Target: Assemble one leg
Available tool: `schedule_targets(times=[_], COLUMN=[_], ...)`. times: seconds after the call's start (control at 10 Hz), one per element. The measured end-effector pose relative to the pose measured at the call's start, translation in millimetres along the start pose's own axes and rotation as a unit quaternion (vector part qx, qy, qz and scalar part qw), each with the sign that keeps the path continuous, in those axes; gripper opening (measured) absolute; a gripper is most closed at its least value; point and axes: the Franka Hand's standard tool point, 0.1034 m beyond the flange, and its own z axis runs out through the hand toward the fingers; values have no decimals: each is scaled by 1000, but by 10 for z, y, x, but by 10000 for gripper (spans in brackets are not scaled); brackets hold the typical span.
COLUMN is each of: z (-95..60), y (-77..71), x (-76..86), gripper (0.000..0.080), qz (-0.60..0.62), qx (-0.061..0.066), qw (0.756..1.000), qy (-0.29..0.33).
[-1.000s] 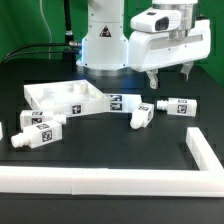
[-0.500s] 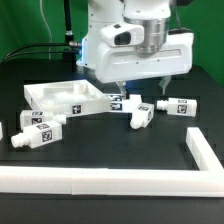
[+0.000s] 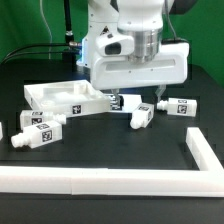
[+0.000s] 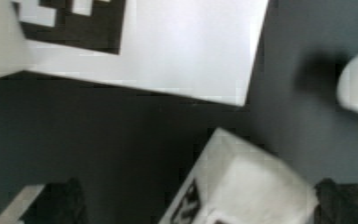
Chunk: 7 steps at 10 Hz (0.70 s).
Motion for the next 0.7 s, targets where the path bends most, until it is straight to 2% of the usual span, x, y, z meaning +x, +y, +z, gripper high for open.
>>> schedule_targets(times=[0.2, 0.7], z=[-7, 137], y=[-39, 21], x=[199, 91], gripper=[649, 649], qz=[53, 29], qx=[10, -7], qw=[998, 999], qy=[-19, 38])
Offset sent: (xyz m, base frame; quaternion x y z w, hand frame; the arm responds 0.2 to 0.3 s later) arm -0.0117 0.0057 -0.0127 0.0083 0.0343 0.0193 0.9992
